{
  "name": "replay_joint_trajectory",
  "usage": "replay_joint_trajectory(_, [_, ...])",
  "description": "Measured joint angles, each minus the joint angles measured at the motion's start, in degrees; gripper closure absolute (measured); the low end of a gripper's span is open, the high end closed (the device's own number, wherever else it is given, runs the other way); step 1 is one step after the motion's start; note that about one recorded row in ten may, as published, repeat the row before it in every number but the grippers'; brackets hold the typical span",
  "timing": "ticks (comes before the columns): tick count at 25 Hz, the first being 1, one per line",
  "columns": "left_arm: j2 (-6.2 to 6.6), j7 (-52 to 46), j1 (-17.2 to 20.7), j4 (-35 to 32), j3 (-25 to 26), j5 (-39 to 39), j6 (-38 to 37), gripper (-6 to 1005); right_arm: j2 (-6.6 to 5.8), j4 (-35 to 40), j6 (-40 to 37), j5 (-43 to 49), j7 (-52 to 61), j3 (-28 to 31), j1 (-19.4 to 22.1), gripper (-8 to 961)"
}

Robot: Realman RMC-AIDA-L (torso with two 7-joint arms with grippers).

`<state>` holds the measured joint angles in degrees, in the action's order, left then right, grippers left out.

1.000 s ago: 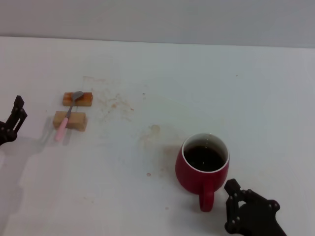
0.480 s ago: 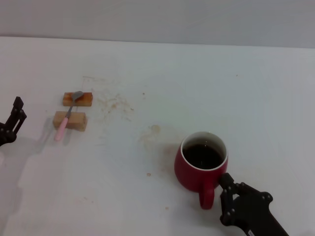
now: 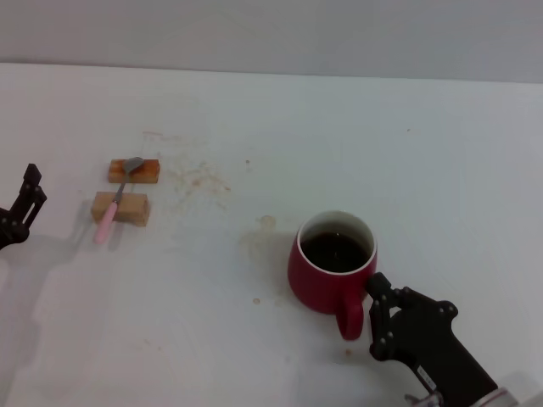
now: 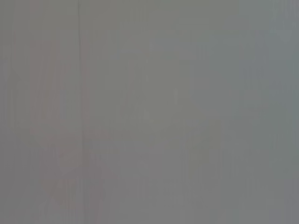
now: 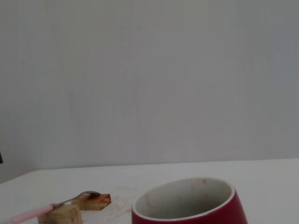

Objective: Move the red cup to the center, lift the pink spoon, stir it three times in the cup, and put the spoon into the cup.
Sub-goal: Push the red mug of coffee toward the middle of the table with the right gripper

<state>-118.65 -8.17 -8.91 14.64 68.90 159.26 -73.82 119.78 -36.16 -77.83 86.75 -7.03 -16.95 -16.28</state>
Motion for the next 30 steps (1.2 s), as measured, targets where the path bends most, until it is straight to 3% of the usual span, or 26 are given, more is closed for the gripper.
replay_joint_trajectory(12, [0.0,0.0,-0.25,-0.21,-0.14,0.0,0.12,188,0.11,1.76,3.23,0.0,0.09,3.35,-2.7,953])
replay_joint_trajectory(22, [-0.08,0.0,-0.25,-0.41,-0.34,0.0,0.17,188,0.11,0.76,2.68,2.88,0.09,3.28,2.26,954])
replay_joint_trajectory(30, [-0.09,0.0,-0.5,-0.41,-0.44,0.0,0.17,188,0.1,0.68,2.66,2.99,0.09,3.53,1.66,954])
